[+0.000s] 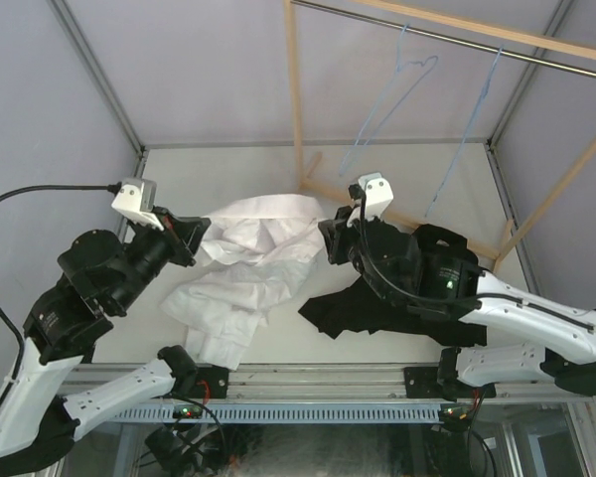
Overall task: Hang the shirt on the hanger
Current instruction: Adjust the shirt at the center of the board.
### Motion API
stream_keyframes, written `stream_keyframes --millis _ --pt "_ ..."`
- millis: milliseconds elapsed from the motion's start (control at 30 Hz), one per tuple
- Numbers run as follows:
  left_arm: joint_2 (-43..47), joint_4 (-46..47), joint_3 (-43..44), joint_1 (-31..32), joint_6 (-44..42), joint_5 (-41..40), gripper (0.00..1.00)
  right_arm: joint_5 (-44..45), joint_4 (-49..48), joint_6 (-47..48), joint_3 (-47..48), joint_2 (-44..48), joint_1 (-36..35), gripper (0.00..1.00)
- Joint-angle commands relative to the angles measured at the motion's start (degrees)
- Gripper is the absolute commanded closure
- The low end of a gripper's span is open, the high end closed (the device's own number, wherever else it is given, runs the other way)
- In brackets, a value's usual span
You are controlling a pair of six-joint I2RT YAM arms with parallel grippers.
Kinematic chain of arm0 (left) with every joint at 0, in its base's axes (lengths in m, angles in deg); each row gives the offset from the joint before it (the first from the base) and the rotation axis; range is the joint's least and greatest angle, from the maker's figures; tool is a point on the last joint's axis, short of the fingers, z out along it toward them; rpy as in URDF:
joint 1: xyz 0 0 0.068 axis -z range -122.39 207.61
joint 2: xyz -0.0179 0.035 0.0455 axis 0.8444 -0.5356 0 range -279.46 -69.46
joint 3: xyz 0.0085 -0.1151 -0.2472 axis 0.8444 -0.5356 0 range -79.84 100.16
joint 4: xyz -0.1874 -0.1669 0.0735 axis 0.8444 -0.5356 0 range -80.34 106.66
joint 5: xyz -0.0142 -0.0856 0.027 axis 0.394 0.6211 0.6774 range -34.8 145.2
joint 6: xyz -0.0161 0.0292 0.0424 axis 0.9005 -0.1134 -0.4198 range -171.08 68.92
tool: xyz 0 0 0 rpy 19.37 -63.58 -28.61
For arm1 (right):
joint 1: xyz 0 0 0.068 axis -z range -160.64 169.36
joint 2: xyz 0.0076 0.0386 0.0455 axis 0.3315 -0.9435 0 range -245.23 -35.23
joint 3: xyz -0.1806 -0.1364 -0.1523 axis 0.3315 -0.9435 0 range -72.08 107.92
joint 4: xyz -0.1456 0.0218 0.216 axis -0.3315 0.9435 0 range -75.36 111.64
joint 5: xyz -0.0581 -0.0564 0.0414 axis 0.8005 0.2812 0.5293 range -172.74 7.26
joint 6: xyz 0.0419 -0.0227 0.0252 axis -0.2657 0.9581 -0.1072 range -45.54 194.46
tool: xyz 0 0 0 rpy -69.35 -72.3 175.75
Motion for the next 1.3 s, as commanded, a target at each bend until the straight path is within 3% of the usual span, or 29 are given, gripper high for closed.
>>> stream_keyframes --millis 0,233,433,700,967,1267 --pt "-3.64 -0.54 9.23 -0.21 -4.65 -2.16 1.00 1.98 -3.22 11.59 10.01 -2.24 0.27 1.00" --pt "-12.56 -4.77 30.18 -0.23 -9.40 -7.46 1.00 1.95 -2.43 22.49 29.91 -9.40 0.65 1.00" --pt "-19.42 -4.04 46.16 -0.23 -11.89 -9.30 1.00 -3.05 0.40 28.37 49.11 -15.93 3.60 1.00" --pt "-25.91 0.22 56.81 -0.23 -13.94 -8.87 1.00 -8.29 4.81 32.98 71.50 -27.50 8.09 1.00" --pt "-28.06 0.67 58.94 -0.22 -15.66 -10.35 1.00 -15.74 4.91 29.52 72.42 -28.36 13.60 1.00" --pt "-20.02 -2.16 40.27 -0.23 -12.57 -10.81 1.00 -21.67 7.56 24.38 54.59 -20.04 14.57 1.00"
